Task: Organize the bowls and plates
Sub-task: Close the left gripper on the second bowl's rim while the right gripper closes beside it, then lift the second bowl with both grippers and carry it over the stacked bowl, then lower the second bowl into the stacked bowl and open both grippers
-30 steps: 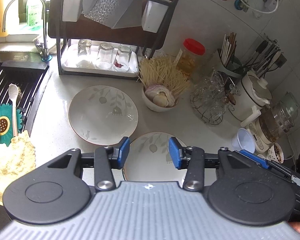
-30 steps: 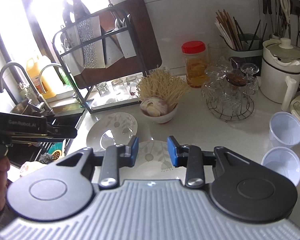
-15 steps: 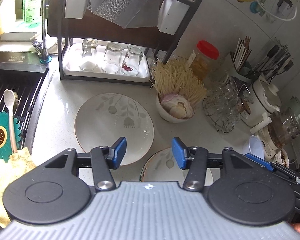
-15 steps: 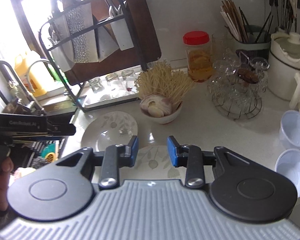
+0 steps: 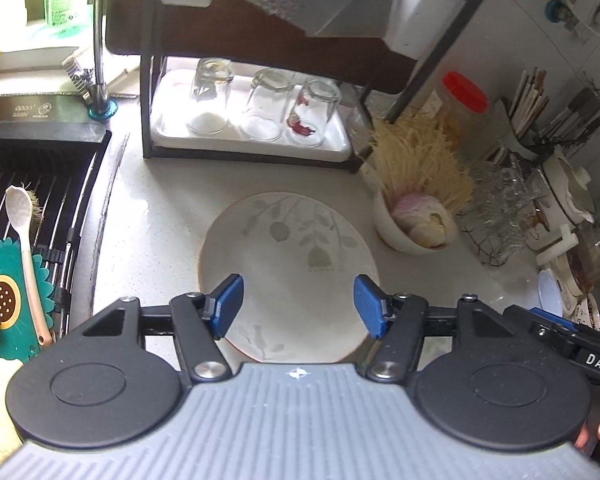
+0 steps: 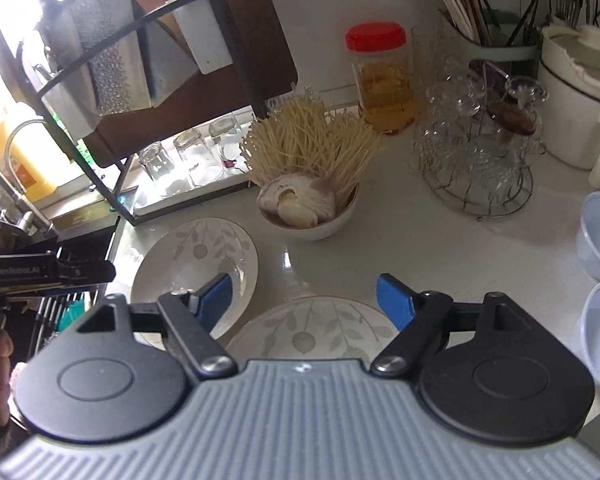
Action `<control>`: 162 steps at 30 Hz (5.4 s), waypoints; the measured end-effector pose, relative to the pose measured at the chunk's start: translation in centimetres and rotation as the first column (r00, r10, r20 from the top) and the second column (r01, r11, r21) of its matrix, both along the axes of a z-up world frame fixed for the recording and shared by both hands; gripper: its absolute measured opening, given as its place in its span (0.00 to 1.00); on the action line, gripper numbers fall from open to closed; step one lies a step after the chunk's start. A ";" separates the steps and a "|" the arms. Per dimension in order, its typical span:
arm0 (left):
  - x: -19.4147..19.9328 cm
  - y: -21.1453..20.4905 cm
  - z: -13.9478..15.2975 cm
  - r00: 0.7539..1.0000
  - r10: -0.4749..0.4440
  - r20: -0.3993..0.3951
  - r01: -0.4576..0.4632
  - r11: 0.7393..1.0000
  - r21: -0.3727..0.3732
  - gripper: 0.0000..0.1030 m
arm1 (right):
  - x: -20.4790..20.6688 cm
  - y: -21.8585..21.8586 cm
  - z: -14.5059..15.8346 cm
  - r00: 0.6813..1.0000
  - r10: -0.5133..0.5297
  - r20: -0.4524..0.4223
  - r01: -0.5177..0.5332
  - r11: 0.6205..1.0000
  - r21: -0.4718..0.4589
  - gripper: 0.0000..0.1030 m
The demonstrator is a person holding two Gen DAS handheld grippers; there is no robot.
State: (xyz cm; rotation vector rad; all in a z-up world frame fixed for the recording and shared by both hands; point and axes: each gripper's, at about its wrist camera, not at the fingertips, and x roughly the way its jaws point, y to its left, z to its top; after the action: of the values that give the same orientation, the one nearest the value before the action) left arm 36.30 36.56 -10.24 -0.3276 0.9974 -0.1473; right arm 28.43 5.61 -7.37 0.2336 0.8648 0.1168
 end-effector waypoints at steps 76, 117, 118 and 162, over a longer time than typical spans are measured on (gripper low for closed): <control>6.9 3.6 -7.8 0.989 -0.136 -0.062 0.135 0.991 -0.018 0.23 | 9.1 7.2 -7.5 0.987 0.041 -0.153 -0.040 0.999 0.008 0.15; -0.3 -10.7 -3.6 0.923 -0.380 -0.069 0.382 0.924 0.026 0.23 | -4.8 -4.6 -4.5 0.984 -0.166 -0.066 0.169 0.985 0.030 0.16; -0.3 -10.8 -3.7 0.922 -0.381 -0.075 0.384 0.923 0.027 0.23 | -4.8 -4.5 -4.7 0.983 -0.167 -0.071 0.169 0.985 0.024 0.16; 0.5 -12.0 -6.2 0.903 -0.359 -0.236 0.370 0.929 0.006 0.41 | -3.1 -4.5 -8.3 0.975 -0.156 -0.160 0.158 0.987 0.001 0.20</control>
State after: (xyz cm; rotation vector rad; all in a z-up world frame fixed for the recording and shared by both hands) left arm 36.83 24.54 -16.46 -0.1081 1.2875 -0.4317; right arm 25.30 1.15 -15.68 0.3267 1.0014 -0.0446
